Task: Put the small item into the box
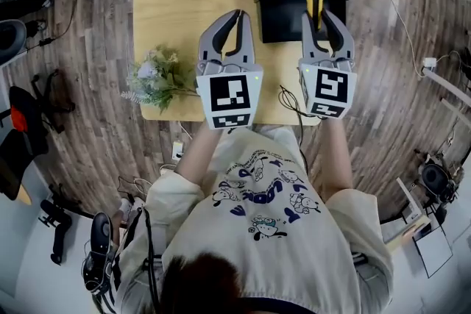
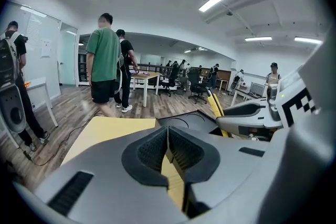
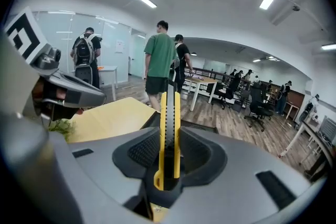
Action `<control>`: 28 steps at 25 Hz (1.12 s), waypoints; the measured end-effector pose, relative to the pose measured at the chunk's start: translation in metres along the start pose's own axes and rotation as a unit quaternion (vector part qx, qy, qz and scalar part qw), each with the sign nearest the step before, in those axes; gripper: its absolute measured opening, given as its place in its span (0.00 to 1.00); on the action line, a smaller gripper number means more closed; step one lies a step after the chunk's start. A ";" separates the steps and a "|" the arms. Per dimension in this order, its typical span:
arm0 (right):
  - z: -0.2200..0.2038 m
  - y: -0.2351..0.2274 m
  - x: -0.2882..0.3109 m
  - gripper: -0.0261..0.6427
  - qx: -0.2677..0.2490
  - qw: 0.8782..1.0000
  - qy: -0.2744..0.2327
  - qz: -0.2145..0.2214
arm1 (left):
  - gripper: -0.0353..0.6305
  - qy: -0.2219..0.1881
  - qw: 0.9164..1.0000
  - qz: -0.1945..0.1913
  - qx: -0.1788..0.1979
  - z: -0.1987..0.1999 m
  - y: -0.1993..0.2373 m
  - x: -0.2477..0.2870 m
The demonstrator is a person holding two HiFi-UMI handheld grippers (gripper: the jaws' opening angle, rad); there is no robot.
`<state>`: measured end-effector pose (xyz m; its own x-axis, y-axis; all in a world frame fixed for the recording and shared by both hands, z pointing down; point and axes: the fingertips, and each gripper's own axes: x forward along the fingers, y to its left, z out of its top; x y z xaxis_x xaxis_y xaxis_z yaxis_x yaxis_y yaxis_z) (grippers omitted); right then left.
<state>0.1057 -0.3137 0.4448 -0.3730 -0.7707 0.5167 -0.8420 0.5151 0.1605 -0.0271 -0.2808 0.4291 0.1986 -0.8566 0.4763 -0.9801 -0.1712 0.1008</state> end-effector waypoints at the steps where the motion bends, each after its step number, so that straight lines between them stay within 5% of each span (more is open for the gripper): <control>1: -0.002 0.002 0.004 0.23 -0.010 1.000 0.005 0.012 | 0.09 0.003 1.000 0.003 -0.003 -0.003 0.001 0.002; 12: -0.046 0.029 0.032 0.23 -0.120 0.981 0.068 0.139 | 0.09 0.031 0.999 0.031 -0.025 -0.027 -0.001 0.023; 28: -0.118 0.028 0.046 0.23 -0.267 0.904 0.215 0.257 | 0.09 0.061 0.996 0.048 -0.042 -0.065 -0.010 0.030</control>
<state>0.1105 -0.2905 0.5727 -0.3794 -0.2206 0.8986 -0.2495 0.9596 0.1302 -0.0107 -0.2728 0.4988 0.1081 -0.8010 0.5888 -0.9917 -0.0452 0.1206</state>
